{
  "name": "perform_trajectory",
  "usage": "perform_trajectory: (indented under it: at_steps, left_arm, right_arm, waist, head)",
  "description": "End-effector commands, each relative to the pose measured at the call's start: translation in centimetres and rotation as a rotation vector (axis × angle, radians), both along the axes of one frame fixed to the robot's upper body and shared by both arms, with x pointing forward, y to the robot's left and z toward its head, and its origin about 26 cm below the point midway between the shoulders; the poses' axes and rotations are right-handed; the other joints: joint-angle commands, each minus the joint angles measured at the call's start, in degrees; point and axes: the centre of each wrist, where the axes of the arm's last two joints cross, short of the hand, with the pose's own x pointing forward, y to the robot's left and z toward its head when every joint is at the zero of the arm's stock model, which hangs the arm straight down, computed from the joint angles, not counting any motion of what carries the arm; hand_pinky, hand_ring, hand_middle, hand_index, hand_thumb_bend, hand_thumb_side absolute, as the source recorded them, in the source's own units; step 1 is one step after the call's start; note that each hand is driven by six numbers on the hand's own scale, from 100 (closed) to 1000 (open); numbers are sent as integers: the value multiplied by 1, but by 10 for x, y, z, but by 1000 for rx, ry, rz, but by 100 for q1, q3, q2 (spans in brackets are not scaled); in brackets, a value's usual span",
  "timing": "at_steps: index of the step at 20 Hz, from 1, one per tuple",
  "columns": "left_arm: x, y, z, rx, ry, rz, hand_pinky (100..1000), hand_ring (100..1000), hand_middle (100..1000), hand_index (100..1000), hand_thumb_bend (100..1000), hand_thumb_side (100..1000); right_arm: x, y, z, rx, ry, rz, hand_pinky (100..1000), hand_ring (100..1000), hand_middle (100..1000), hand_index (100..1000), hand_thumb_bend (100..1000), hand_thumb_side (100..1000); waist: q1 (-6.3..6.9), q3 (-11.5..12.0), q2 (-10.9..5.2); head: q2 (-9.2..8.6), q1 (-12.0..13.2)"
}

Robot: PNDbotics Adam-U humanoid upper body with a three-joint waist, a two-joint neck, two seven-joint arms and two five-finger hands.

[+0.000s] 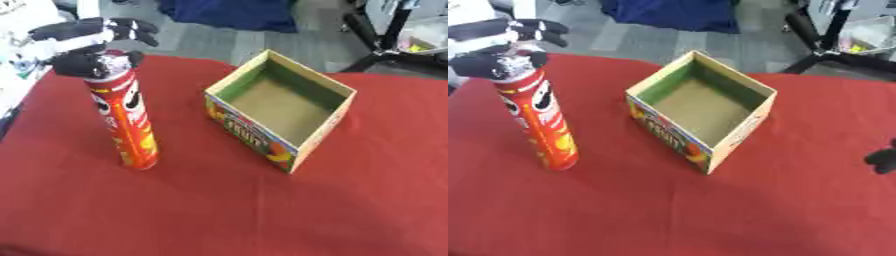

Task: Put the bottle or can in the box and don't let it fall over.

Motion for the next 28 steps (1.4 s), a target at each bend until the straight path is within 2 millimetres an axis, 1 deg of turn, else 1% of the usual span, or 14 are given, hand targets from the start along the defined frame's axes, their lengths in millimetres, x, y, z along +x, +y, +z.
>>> perform_trajectory:
  at_steps: [1,3,7,11,16,27,28]
  left_arm:
    - [-8,8,21,-19,-38,4,956,987,975,919,100,1000]
    - [-11,10,28,-41,-42,3,944,985,974,915,100,1000]
    - [-16,12,34,-35,-42,1,964,989,977,915,100,1000]
    - [-17,15,28,3,-25,21,979,991,980,917,100,1000]
    - [-15,16,22,35,0,23,961,986,979,918,100,1000]
    - [-14,15,15,69,30,6,961,986,981,919,100,1000]
    - [-14,15,15,75,32,7,944,983,980,917,100,1000]
  right_arm:
    - [-1,-2,6,-44,-29,0,689,599,718,950,100,527]
    - [-1,-3,5,-45,-29,-3,688,598,718,950,100,527]
    - [-1,-2,5,-48,-25,-4,688,598,718,951,100,527]
    - [-1,-3,5,-47,-25,-5,689,598,718,951,100,527]
    - [-1,-2,4,-47,-25,-6,691,598,719,951,100,527]
    - [-1,-2,4,-47,-24,-5,693,598,719,951,100,528]
    - [-1,-2,4,-47,-24,-5,693,598,719,951,100,528]
  waist:
    - [10,3,-88]
    - [13,8,-90]
    - [32,30,-94]
    - [27,21,-98]
    - [18,15,-90]
    - [14,4,-86]
    - [15,3,-85]
  head:
    - [-32,10]
    - [-23,4]
    - [-17,3]
    - [-26,3]
    - [-27,7]
    - [-34,4]
    - [-31,3]
